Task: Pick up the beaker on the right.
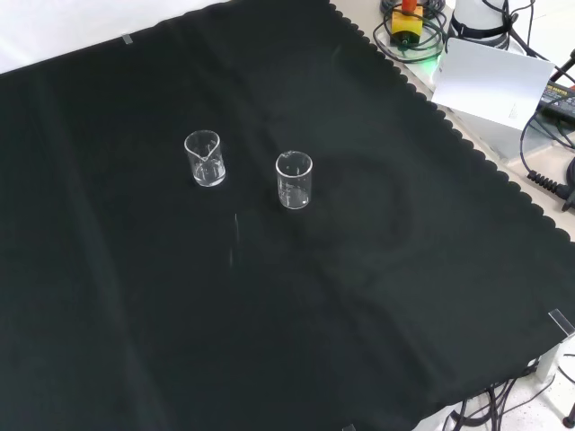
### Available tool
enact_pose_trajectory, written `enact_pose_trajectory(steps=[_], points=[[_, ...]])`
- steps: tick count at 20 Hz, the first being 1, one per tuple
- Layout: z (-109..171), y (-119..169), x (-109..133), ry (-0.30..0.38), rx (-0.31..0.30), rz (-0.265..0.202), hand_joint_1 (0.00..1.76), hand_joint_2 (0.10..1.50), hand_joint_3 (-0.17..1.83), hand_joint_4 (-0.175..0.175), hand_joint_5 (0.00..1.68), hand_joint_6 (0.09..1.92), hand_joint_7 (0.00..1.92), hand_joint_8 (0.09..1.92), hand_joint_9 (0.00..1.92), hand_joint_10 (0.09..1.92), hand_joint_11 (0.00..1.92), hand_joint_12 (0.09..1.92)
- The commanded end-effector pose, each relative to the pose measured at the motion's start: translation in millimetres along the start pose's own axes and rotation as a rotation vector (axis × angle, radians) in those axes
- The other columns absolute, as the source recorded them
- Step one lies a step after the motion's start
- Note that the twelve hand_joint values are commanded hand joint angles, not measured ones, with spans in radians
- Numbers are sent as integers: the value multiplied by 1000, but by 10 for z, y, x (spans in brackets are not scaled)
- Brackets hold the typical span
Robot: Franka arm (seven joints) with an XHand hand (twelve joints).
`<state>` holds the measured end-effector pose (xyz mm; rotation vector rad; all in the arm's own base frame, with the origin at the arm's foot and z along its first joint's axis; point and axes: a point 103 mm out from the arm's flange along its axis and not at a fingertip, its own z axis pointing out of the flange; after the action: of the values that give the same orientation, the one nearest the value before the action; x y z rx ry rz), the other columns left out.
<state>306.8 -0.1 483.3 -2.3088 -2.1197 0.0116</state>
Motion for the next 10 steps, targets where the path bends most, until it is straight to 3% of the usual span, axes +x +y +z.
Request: enact_pose_trajectory(steps=[1, 7, 8, 10], points=[[2, -2, -22, -3, -10, 3, 129, 1091, 555, -14, 179, 223, 0, 457, 100, 669, 19, 1334], [11, -17, -306, 10, -2, 21, 95, 1194, 373, -14, 241, 87, 0, 434, 85, 685, 0, 1375], [11, -36, -104, -14, -4, 21, 95, 1199, 362, -14, 246, 87, 0, 435, 85, 685, 0, 1378], [17, -42, -25, -15, 1, 23, 96, 1204, 351, -15, 250, 87, 0, 436, 85, 685, 0, 1380]])
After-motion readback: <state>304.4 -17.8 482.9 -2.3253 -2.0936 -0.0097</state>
